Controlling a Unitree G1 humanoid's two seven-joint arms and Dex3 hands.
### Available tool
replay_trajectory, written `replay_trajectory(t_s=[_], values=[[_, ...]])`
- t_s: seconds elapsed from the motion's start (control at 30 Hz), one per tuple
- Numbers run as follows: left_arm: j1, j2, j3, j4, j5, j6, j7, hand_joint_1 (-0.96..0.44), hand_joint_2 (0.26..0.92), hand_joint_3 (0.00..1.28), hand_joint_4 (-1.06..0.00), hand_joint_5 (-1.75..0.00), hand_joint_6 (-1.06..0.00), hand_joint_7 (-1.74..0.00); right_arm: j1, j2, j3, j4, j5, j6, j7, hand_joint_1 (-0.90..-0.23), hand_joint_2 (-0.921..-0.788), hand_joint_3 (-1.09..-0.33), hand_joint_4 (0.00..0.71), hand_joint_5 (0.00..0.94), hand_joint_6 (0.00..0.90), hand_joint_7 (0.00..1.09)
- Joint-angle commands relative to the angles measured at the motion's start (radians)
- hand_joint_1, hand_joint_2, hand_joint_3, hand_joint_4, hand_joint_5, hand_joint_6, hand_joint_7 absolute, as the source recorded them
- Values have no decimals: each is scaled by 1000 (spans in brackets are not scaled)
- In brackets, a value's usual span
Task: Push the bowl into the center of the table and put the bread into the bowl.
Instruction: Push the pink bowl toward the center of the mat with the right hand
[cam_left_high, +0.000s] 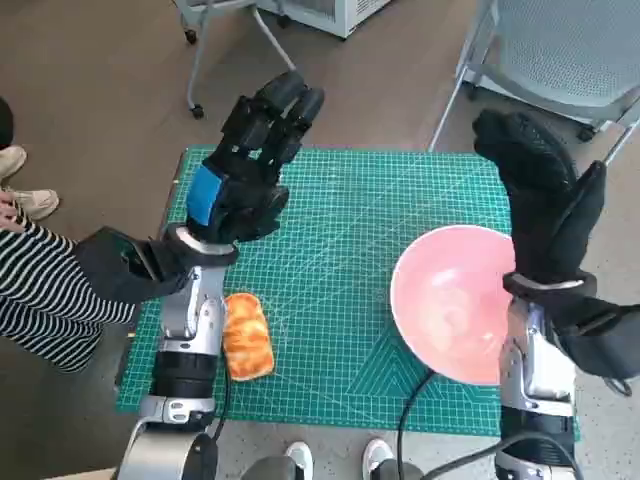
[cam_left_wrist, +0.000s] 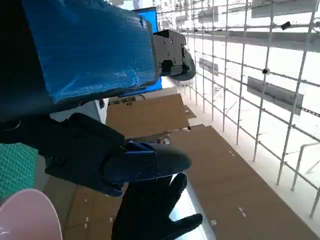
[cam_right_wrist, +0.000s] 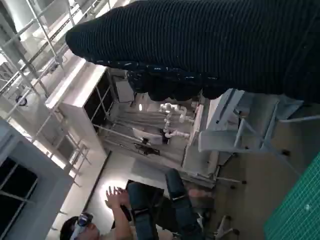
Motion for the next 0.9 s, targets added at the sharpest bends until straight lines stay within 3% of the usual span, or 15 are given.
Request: replay_trajectory(t_s=[0.03, 0.9], values=[[13, 3, 9, -3, -14, -2, -2, -684, 921, 383, -8, -230, 1, -524, 5, -7, -2, 17, -8, 3, 7, -691, -921, -646, 216, 0, 133, 496], [22, 1, 20, 24, -9, -37, 1, -652, 921, 339, -26, -216, 1, -521, 23, -12, -12, 9, 18, 17, 31, -701, -921, -640, 216, 0, 136, 497]])
